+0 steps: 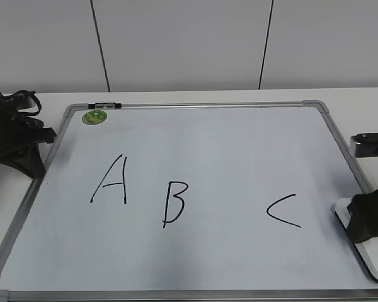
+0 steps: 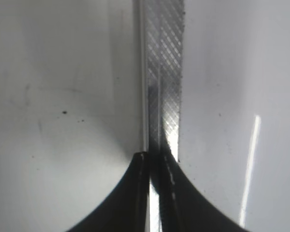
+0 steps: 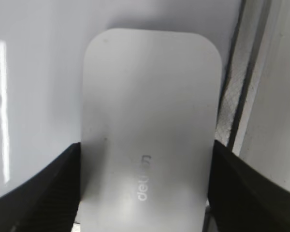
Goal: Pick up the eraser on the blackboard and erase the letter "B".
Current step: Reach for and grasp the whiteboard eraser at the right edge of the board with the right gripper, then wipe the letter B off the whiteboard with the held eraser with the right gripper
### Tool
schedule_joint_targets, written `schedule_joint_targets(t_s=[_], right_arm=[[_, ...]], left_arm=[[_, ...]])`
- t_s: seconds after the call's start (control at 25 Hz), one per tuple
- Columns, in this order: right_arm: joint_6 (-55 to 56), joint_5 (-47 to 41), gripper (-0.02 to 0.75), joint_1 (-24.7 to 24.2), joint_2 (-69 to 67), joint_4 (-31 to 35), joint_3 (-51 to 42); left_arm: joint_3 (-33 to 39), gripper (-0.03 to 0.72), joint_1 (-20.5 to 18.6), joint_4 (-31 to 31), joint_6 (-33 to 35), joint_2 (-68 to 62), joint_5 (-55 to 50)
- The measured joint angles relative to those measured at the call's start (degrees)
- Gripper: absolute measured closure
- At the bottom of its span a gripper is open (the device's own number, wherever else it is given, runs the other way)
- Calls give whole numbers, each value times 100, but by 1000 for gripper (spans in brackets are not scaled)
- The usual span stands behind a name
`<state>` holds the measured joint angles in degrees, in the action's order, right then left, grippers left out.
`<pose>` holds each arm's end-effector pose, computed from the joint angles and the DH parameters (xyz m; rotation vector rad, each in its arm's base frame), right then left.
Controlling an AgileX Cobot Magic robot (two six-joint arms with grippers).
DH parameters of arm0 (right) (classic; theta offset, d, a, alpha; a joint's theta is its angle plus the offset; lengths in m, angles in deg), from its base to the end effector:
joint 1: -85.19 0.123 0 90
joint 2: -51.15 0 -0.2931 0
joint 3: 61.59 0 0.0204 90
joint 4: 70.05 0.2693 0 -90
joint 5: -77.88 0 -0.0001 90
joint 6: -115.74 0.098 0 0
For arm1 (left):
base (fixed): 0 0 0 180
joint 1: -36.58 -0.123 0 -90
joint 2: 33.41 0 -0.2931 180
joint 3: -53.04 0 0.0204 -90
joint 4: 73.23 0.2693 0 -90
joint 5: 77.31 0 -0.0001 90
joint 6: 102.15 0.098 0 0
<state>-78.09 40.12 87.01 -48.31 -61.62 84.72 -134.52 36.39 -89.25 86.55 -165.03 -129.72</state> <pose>0.2740 0.0175 0.1465 -0.2432 2.9614 0.1222 0.4369 -0.0200 0.1129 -0.0242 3.0444 -0.3381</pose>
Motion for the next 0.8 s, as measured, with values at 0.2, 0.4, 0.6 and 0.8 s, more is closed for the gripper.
schedule_joint_targets(t_s=[0.2,0.4,0.6,0.8], right_arm=[[0,-431,200,0,0,25,314],[-22,-814,201,246,0,66,722],[-22,-1045,202,1113,0,66,1388],[-22,-1152,202,1825,-191,102,2144]], left_arm=[[0,666,0,0,0,0,0],[0,666,0,0,0,0,0],[0,666,0,0,0,0,0],[-11,666,0,0,0,0,-12]])
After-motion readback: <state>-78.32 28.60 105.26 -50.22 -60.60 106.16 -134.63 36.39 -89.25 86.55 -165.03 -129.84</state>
